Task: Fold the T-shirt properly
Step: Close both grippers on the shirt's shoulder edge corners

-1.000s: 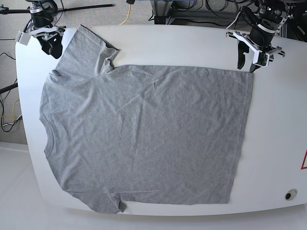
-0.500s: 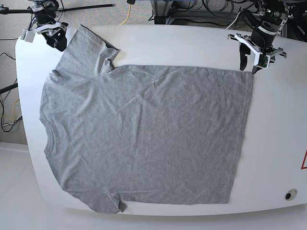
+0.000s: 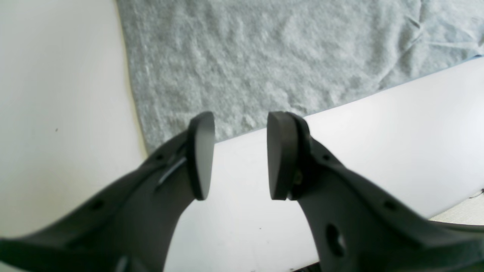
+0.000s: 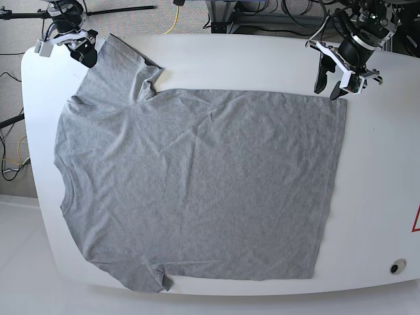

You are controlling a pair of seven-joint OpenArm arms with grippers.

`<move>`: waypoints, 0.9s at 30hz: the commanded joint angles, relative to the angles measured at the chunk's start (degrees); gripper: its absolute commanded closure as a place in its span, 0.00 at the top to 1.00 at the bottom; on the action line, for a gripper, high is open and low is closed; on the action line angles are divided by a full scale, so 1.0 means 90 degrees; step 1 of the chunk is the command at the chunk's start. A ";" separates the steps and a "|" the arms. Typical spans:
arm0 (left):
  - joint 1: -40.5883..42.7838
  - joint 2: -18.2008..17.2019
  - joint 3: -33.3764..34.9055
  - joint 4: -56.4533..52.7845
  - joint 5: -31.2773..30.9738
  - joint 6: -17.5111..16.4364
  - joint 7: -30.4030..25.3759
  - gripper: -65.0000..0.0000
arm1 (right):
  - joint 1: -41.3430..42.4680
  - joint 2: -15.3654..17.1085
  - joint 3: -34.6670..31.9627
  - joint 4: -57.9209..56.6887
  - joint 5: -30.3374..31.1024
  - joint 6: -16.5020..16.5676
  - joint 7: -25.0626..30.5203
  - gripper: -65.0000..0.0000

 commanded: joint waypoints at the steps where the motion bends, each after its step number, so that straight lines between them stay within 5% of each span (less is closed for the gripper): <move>1: 0.0071 -0.0080 -0.0009 0.0044 -0.0012 -0.0059 -0.0084 0.33 | 0.0108 0.0076 0.0037 -0.0157 0.0131 0.0064 0.0148 0.45; 9: 0.0097 -0.0077 0.0019 0.0045 0.0100 0.0154 -0.0100 0.33 | 0.0216 0.0080 -0.0139 -0.0288 0.0064 0.0089 0.0107 0.45; 21: 0.0076 -0.0109 0.0033 0.0019 0.0329 0.1301 -0.0063 0.35 | 0.0180 0.0018 -0.0668 -0.0281 -0.0098 0.0157 0.0078 0.45; 27: 0.0071 -0.0116 0.0041 0.0017 0.0281 0.1231 -0.0047 0.35 | 0.0183 0.0004 -0.0671 -0.0279 -0.0100 0.0135 0.0052 0.45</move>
